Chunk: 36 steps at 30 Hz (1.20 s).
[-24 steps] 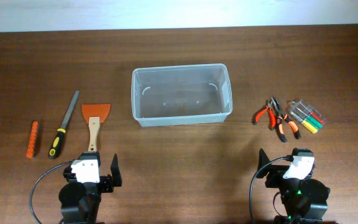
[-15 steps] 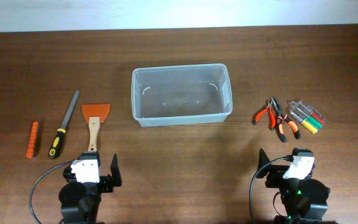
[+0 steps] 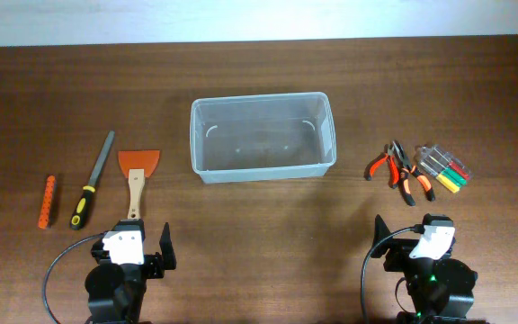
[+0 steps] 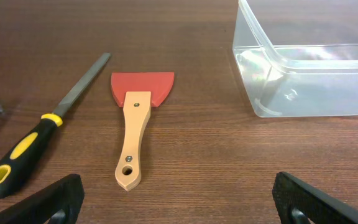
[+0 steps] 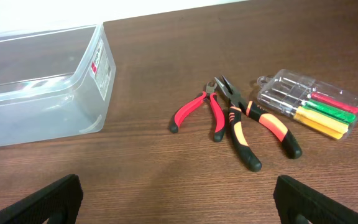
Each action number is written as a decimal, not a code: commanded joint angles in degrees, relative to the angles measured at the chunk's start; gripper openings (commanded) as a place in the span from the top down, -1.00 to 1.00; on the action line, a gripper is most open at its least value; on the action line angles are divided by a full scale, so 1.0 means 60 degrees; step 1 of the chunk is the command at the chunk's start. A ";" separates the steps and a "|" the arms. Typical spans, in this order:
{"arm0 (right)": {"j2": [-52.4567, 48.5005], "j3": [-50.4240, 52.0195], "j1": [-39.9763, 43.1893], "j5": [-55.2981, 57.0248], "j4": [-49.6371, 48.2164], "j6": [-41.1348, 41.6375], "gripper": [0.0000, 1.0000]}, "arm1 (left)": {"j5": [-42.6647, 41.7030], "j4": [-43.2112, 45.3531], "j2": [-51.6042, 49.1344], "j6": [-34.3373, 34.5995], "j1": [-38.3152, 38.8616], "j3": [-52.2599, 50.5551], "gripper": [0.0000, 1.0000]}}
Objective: Pack container
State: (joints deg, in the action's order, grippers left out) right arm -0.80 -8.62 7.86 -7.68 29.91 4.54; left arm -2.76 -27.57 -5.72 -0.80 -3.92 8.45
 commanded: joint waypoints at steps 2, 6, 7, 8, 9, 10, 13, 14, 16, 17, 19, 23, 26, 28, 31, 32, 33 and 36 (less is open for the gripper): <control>0.0098 0.0058 0.0076 -0.0127 -0.0007 0.0076 -0.97 | -0.0051 0.0142 0.0109 0.0025 -0.0015 -0.0109 -0.98; 0.0098 -0.0047 0.0076 -0.0160 -0.0463 0.0073 -0.97 | -0.0994 0.0692 0.0091 0.0029 -0.0015 0.0066 -0.98; 0.0080 -0.0175 0.0069 -0.0153 -0.0703 0.0069 -0.97 | -0.0998 0.0805 0.0047 0.0029 -0.0015 0.0215 -0.98; 0.0011 -0.0375 0.0069 -0.0157 -0.1002 0.0069 -0.97 | -0.0889 0.0914 -0.0080 0.0029 -0.0018 0.0474 -0.98; -0.0084 -0.0539 0.0069 -0.0157 -0.1180 0.0069 -0.97 | -0.0801 0.0965 -0.0211 0.0029 -0.0015 0.0656 -0.98; -0.0233 -0.0747 0.0069 -0.0157 -0.1319 0.0069 -0.97 | -0.0692 0.1013 -0.0452 0.0029 -0.0018 0.0911 -0.98; -0.1140 -0.1581 0.0066 -0.0175 -0.1377 0.0069 -0.97 | -0.0568 0.1016 -0.1537 0.0029 -0.0015 0.1723 -0.98; -0.1592 -0.1949 0.0058 -0.0317 -0.1370 0.0062 -0.97 | -0.0572 0.1002 -0.2044 0.0029 -0.0015 0.2040 -0.98; -0.2605 -0.2827 0.0058 -0.0652 -0.1242 0.0033 -0.97 | -0.0572 0.0947 -0.3206 0.0029 -0.0015 0.2754 -0.98; -0.3155 -0.3355 0.0058 -0.0696 -0.1038 0.0029 -0.97 | -0.0579 0.0896 -0.3876 0.0029 -0.0015 0.3198 -0.98; -0.4262 -0.4462 0.0058 -0.0696 -0.0437 -0.0244 -0.97 | -0.0583 0.0667 -0.5275 0.0029 -0.0015 0.4197 -0.98; -0.7151 -0.7475 -0.0073 -0.0444 0.1796 -0.1377 -0.97 | -0.0583 -0.0586 -0.8342 0.0025 -0.0018 0.6896 -0.98; -0.8907 -0.9235 -0.0237 -0.0117 0.3253 -0.1453 -0.97 | -0.0586 -0.1945 -1.0233 0.0025 -0.0026 0.8790 -0.98; -0.9967 -1.0182 -0.0251 -0.0364 0.3938 -0.1173 -0.96 | -0.0568 -0.2889 -1.1420 -0.0073 -0.0029 1.0000 -0.98; -1.1275 -1.1038 -0.0251 -0.1005 0.4754 -0.1104 -0.97 | -0.0612 -0.3468 -1.2790 -0.0178 -0.0033 1.1169 -0.98; -1.1624 -1.1154 -0.0240 -0.1089 0.4878 -0.1104 -0.97 | -0.0616 -0.3523 -1.3060 -0.0189 -0.0033 1.1329 -0.98; -1.1923 -1.1202 -0.0233 -0.1158 0.4954 -0.1093 -0.97 | -0.0612 -0.3537 -1.3285 -0.0262 -0.0036 1.1413 -0.98; -1.2914 -1.1202 -0.0007 -0.1100 0.5249 -0.0375 -0.97 | -0.0401 -0.3792 -1.3850 -0.0630 -0.0106 1.1435 -0.98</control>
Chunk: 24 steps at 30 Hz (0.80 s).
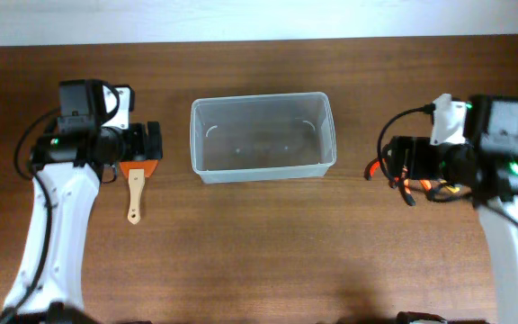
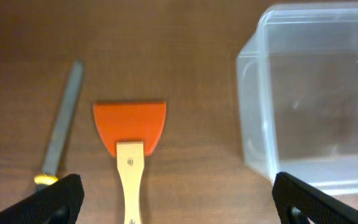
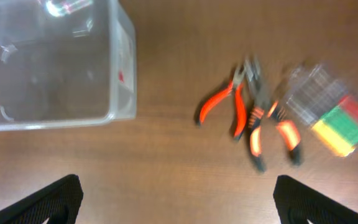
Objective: Pack container
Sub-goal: 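Move left gripper down over the orange scraper handle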
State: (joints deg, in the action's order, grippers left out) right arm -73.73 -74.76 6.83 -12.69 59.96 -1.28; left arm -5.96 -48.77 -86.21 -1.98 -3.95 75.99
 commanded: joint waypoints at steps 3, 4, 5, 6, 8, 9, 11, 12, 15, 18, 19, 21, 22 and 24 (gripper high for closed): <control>-0.1953 -0.0178 0.1129 -0.0251 0.0397 0.1300 -0.97 | 0.0703 -0.1009 -0.1195 -0.0437 -0.0503 0.0178 -0.98; -0.2218 -0.0178 0.1486 -0.0295 0.0375 0.1348 -0.97 | 0.0794 -0.1188 -0.1421 -0.0510 -0.0648 0.0178 -0.98; -0.2386 -0.0178 0.1796 -0.0321 0.0372 0.1472 -0.97 | 0.0790 -0.1308 -0.1581 -0.0674 -0.0754 0.0178 -0.98; -0.2532 -0.0178 0.2120 -0.0321 0.0375 0.1606 -0.97 | 0.0787 -0.1435 -0.1796 -0.0794 -0.0874 0.0178 -0.98; -0.2805 -0.0178 0.3056 -0.0317 0.0361 0.1800 -0.97 | 0.0787 -0.1559 -0.2339 -0.0907 -0.1140 0.0178 -0.98; -0.2860 -0.0178 0.3377 -0.0317 0.0357 0.1800 -0.97 | 0.0790 -0.1526 -0.2528 -0.0907 -0.1209 0.0178 -0.99; -0.2900 -0.0178 0.3920 -0.0321 0.0375 0.1803 -0.97 | 0.0787 -0.1443 -0.2874 -0.0976 -0.1304 0.0178 -1.00; -0.2911 -0.0178 0.4167 -0.0321 0.0375 0.1803 -0.97 | 0.0790 -0.1395 -0.3049 -0.1166 -0.1311 0.0178 -0.94; -0.2914 -0.0178 0.4779 -0.0321 0.0375 0.1803 -0.97 | 0.0798 -0.1231 -0.3668 -0.1614 -0.1297 0.0178 -0.86; -0.2914 -0.0178 0.5002 -0.0321 0.0372 0.1803 -0.97 | 0.0852 -0.1166 -0.4113 -0.1457 -0.1297 0.0178 -0.87; -0.2914 -0.0178 0.5009 -0.0313 0.0372 0.1800 -0.97 | 0.0954 -0.1155 -0.4269 -0.1290 -0.1297 0.0178 -0.87; -0.2914 -0.0178 0.5005 -0.0313 0.0372 0.1800 -0.97 | 0.0998 -0.1089 -0.4564 -0.1089 -0.1297 0.0178 -0.87; -0.2914 -0.0178 0.4998 -0.0313 0.0372 0.1800 -0.97 | 0.0994 -0.1020 -0.4714 -0.1031 -0.1297 0.0178 -0.87; -0.2914 -0.0178 0.4998 -0.0317 0.0372 0.1800 -0.97 | 0.0998 -0.0852 -0.4943 -0.1038 -0.1297 0.0178 -0.87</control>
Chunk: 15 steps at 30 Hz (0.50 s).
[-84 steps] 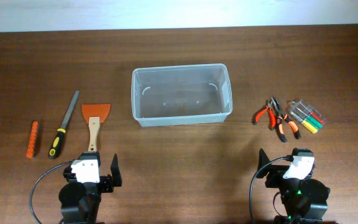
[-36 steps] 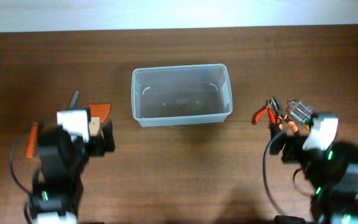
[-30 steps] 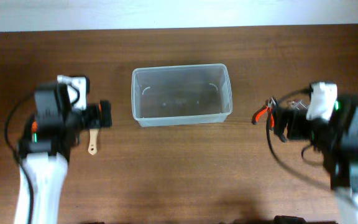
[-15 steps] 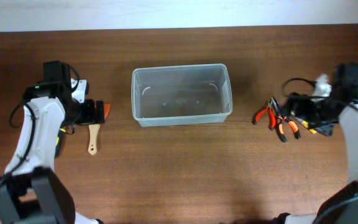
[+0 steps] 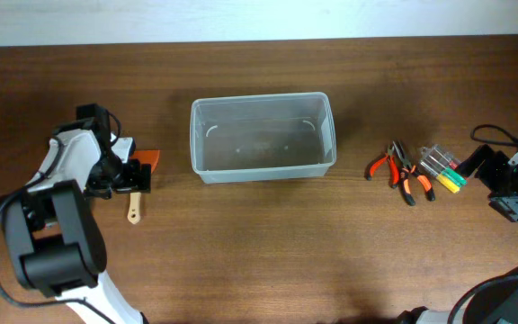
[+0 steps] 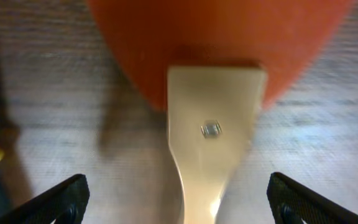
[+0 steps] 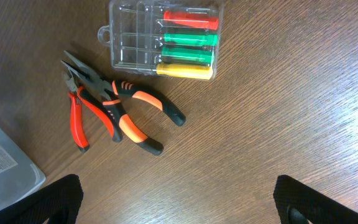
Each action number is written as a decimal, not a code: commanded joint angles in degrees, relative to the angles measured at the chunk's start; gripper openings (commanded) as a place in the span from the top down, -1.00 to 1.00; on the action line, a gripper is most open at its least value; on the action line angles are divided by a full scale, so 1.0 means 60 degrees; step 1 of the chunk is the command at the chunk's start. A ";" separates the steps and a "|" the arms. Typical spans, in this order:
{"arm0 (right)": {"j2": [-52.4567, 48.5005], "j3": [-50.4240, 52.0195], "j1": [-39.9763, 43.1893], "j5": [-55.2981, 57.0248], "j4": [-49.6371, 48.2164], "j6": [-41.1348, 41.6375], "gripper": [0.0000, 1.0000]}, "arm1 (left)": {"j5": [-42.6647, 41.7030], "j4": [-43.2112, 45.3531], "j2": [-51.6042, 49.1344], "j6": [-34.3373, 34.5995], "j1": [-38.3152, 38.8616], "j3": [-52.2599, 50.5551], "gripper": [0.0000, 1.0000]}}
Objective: Pack container
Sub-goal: 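Move left gripper down over the orange scraper handle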
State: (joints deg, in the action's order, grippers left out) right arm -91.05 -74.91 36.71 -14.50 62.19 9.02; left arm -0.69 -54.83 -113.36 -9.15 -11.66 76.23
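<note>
A clear plastic container [image 5: 263, 135] sits at the table's middle. An orange-bladed scraper [image 6: 213, 74] with a pale wooden handle [image 6: 211, 155] lies to its left. My left gripper [image 6: 179, 208] is open low over it, one finger [image 6: 55, 199] on each side of the handle, apart from it. The blade [image 5: 151, 158] and handle end [image 5: 134, 212] show beside that gripper [image 5: 131, 177] from overhead. Right of the container lie orange-black pliers [image 7: 132, 115], red pliers [image 7: 76, 118] and a clear screwdriver case [image 7: 166, 37]. My right gripper [image 7: 179, 208] is open over bare wood beside them.
A file's yellow-black handle lies just left of the scraper. The left arm [image 5: 61, 225] covers the far-left tools from overhead. The right arm [image 5: 511, 184] is near the table's right edge. A corner of the container [image 7: 5, 180] shows in the right wrist view.
My left gripper has dropped from high above the scraper to just over its handle. The right gripper has moved from over the pliers to the right of the screwdriver case, lower down.
Both grippers stood open at the front edge, facing their tools. Then each was raised over its side, left above the scraper, right above the pliers. Now the left straddles the scraper handle and the right is beyond the case. No tool has moved.
</note>
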 commanded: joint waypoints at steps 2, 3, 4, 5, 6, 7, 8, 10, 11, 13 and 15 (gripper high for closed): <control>-0.0029 -0.0153 0.0018 -0.0011 0.0000 0.0084 -0.97 | 0.0117 0.0331 -0.0590 0.0157 -0.0007 0.0138 -0.87; -0.0029 -0.0153 0.0018 -0.0015 0.0000 0.0084 -0.97 | 0.0120 0.0386 -0.0634 0.0149 0.0007 0.0138 -0.87; -0.0029 -0.0153 0.0018 -0.0015 0.0000 0.0084 -0.97 | 0.0127 0.0433 -0.0656 0.0149 0.0036 0.0135 -0.87; -0.0029 -0.0153 0.0018 -0.0011 0.0000 0.0084 -0.97 | 0.0127 0.0484 -0.0659 0.0149 0.0076 0.0135 -0.87; -0.0033 -0.0153 0.0018 -0.0011 0.0000 0.0084 -0.96 | 0.0168 0.0528 -0.0659 0.0149 0.0124 0.0135 -0.87; -0.0029 -0.0153 0.0018 -0.0011 0.0000 0.0084 -0.97 | 0.0233 0.0568 -0.0659 0.0153 0.0197 0.0135 -0.86; -0.0029 -0.0153 0.0018 -0.0015 0.0000 0.0084 -0.96 | 0.0321 0.0605 -0.0659 0.0157 0.0291 0.0135 -0.83; -0.0029 -0.0153 0.0018 -0.0011 0.0000 0.0084 -0.97 | 0.0419 0.0637 -0.0659 0.0189 0.0503 0.0135 -0.78; -0.0029 -0.0153 0.0018 -0.0015 0.0000 0.0084 -0.97 | 0.0561 0.0656 -0.0659 0.0375 0.0616 0.0135 -0.79; -0.0029 -0.0149 0.0018 -0.0015 0.0000 0.0084 -0.97 | 0.0889 0.0721 -0.0659 0.0659 0.0882 0.0135 -0.67; -0.0029 -0.0153 0.0018 -0.0011 0.0000 0.0087 -0.97 | 0.1100 0.0783 -0.0659 0.0663 0.1158 0.0135 -0.63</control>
State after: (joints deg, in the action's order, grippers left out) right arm -91.05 -74.91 36.73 -14.48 62.19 9.04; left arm 2.74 -50.81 -115.74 -7.05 -7.11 76.73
